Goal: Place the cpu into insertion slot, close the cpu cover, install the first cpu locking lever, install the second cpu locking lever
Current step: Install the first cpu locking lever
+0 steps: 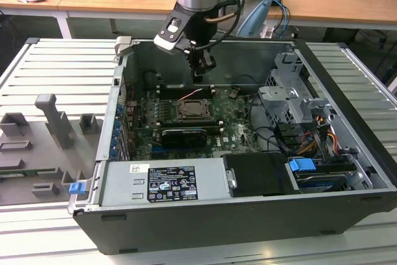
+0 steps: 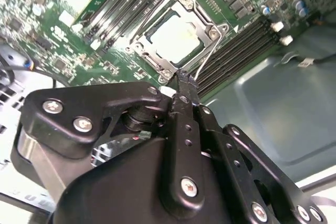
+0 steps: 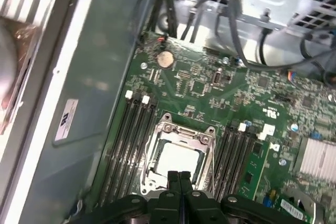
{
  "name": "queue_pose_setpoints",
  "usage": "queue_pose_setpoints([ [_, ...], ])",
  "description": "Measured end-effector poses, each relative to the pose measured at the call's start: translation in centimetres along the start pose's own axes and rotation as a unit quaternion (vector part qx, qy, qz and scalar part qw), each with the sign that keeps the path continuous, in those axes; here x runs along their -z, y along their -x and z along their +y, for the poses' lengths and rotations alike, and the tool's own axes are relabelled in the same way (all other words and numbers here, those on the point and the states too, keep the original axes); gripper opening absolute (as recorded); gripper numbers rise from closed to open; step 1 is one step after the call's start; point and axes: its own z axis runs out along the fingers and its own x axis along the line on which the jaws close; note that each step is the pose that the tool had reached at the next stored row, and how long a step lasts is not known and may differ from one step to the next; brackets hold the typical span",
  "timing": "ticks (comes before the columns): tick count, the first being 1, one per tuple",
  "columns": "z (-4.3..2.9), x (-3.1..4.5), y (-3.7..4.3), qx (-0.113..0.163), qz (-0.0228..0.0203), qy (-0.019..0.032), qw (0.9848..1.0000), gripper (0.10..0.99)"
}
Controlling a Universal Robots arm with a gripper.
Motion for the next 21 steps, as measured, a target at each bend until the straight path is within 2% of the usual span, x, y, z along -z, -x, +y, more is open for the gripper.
queue_pose_setpoints([
  [3, -0.01, -0.11, 0.0, 0.037, 0.0025, -0.001, 0.9993, 0.106],
  [5, -0.01, -0.25, 0.0, 0.069, 0.0048, -0.0019, 0.9976, 0.106],
  [7, -0.02, -0.32, 0.01, 0.087, 0.0057, -0.0028, 0.9962, 0.106],
  [9, -0.03, -0.37, 0.01, 0.104, 0.0048, -0.0052, 0.9946, 0.106],
  [10, -0.03, -0.46, 0.01, 0.124, 0.0051, -0.0071, 0.9923, 0.106],
  [13, -0.04, -0.58, 0.02, 0.174, 0.0083, -0.0088, 0.9847, 0.106],
  [19, -0.04, -0.6, 0.01, 0.23, 0.012, -0.01, 0.9731, 0.106],
  [21, -0.04, -0.6, 0.01, 0.253, 0.0135, -0.0106, 0.9673, 0.106],
])
